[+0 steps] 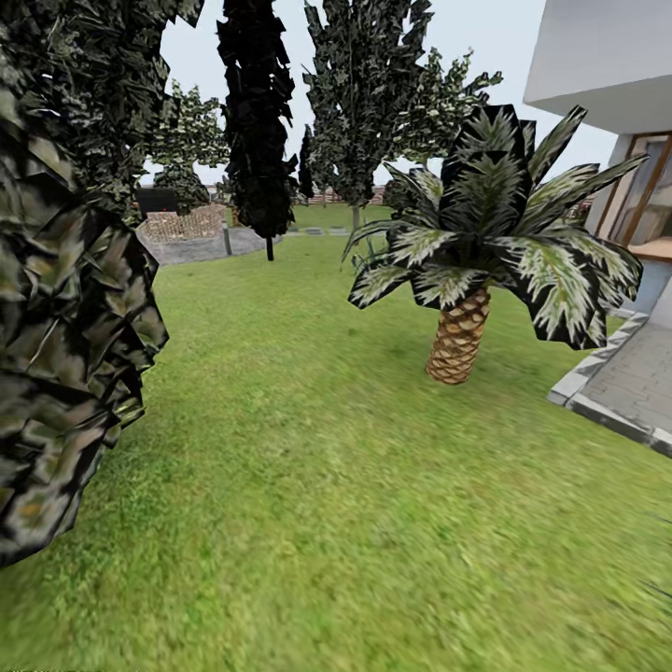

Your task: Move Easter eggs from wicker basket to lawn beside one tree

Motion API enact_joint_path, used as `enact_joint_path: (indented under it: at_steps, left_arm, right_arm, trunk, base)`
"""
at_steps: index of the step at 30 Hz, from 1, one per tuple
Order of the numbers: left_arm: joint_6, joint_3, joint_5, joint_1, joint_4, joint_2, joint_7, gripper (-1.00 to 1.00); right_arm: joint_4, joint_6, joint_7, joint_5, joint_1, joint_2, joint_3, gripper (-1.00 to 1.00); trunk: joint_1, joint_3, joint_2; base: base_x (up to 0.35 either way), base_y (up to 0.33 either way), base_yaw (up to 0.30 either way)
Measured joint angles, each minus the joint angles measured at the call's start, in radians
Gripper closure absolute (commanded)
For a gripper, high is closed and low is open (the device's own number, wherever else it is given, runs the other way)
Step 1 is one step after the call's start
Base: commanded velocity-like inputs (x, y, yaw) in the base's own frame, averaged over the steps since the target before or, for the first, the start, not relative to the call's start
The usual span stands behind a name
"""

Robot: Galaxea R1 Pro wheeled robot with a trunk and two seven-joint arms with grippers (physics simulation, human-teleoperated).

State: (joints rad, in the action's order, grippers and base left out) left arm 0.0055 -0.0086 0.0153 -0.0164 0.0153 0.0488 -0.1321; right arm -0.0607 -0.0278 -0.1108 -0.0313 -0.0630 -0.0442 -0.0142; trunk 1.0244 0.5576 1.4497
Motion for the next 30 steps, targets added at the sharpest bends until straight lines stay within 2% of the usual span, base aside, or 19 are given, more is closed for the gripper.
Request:
enact_joint_path:
  at_steps: [10,30]
  left_arm:
    - [0.0,0.0,0.0,0.0,0.0,0.0,0.0,-1.0]
    - [0.001,-0.001,0.0,0.0,0.0,0.0,0.0,-1.0]
  right_arm:
    - [0.0,-0.001,-0.001,-0.003,0.0,-0.001,-0.001,-1.0]
    - [0.0,-0.001,-0.002,-0.005,0.0,-0.002,-0.002,-1.0]
  trunk:
    - [0.0,0.0,0.0]
    - [0.0,0.0,0.0]
  base:
    - [0.336,0.0,0.247]
    - [0.337,0.0,0.006]
